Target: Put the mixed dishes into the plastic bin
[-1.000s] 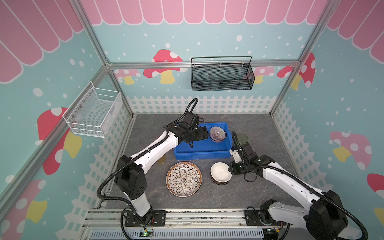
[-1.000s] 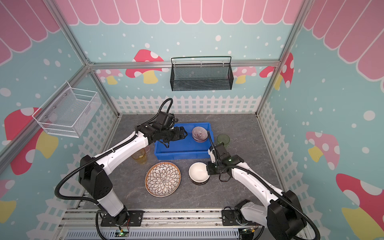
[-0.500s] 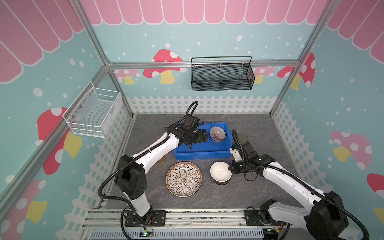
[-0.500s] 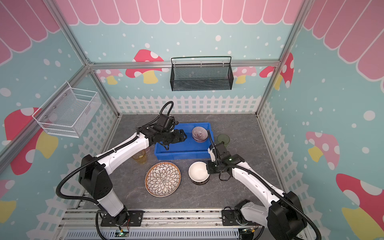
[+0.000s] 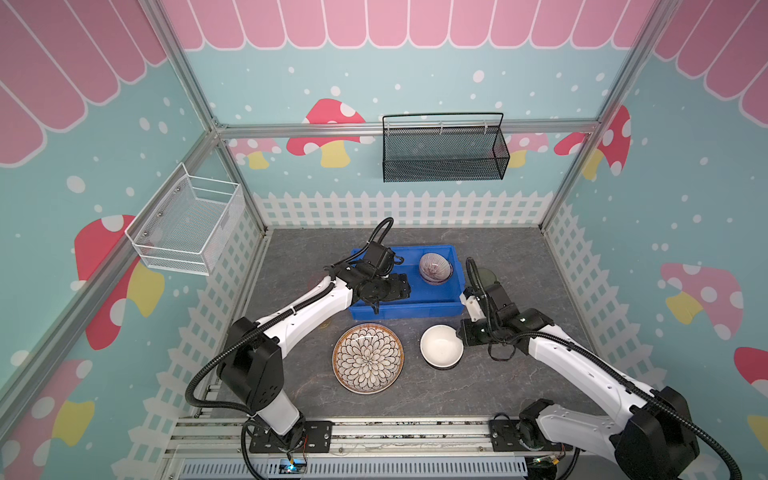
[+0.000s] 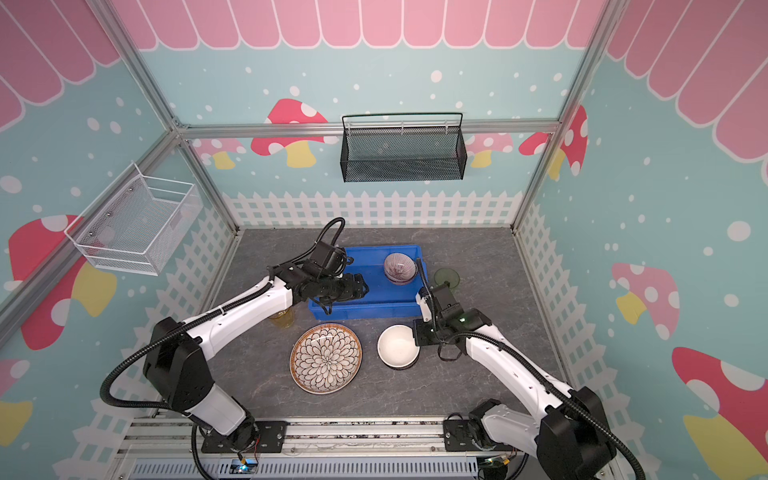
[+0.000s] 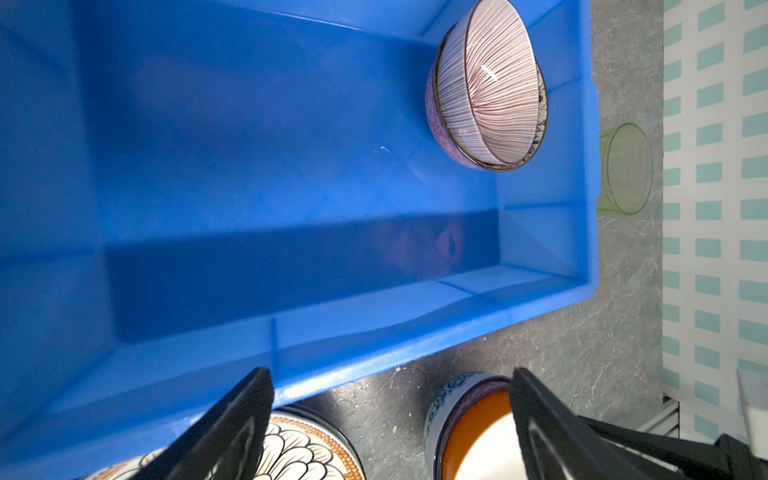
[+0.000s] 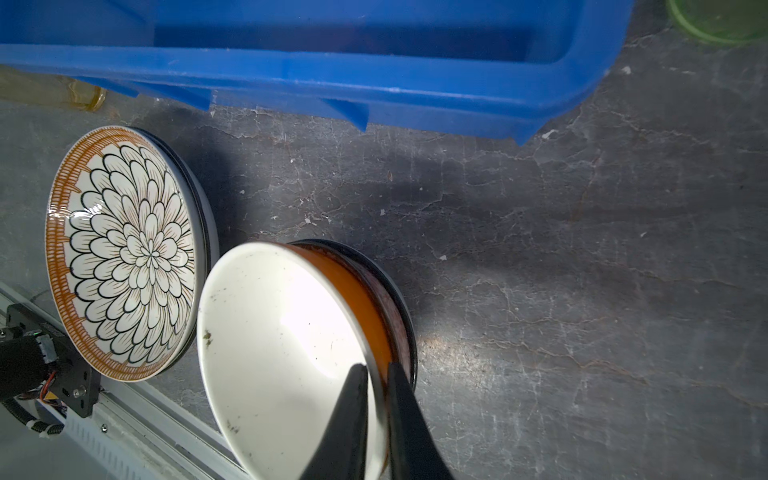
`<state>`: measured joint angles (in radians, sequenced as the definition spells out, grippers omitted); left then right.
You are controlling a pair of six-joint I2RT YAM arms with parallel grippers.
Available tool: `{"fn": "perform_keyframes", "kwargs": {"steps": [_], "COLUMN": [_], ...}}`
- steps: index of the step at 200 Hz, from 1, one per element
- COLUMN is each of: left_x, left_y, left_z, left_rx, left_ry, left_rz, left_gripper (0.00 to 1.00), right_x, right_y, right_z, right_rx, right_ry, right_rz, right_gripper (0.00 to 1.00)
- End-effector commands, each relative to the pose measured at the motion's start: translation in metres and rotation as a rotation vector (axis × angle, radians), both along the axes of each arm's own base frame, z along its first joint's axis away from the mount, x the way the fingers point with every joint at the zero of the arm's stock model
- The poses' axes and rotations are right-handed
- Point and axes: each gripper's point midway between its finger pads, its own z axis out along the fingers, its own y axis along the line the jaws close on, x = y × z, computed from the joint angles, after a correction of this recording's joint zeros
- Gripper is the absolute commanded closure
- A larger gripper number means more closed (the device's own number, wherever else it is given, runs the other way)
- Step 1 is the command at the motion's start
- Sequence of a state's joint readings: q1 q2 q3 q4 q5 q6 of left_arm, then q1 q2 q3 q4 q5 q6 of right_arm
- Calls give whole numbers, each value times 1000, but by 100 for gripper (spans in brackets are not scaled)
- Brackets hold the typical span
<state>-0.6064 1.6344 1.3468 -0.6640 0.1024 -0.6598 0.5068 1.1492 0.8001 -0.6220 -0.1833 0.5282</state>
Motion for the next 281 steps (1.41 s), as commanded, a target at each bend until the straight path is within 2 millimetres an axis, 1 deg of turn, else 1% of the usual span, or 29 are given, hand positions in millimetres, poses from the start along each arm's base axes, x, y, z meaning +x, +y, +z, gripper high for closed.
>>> {"fn": "perform_keyframes", "kwargs": {"steps": [1,14,23,49,87,163,228,281], "left_x": [-2,-2,-3,-3,-2,0,2,1], "left_y": [1,1,0,-2,-5,-12,-14,-15], "left_z": [5,5,6,6,3,-2,-6,-5], "left_rx": [-17,-18,-20,-23,-23,-26,-26,-27], "left_ry": [-14,-15,-16,-16,-11,2,12,10], "left_rz": [10,11,11,9,2,-11,-14,-15], "left_gripper": [11,11,11,11,11,11,11,11], "right_x": [3,2,2,2,3,6,8,9], "right_y": [4,4,4,4,5,11,12,12], "right_z": [5,3,1,-3,-4,-7,-6,6], "right_rx": [12,11,10,5,6,19,17,36], "right_ry": [-18,-8,-2,4,2,2,-7,-42], "right_rz": [5,9,10,8,10,38,45,41], "right_gripper": [79,75,74,73,75,75,85,90]}}
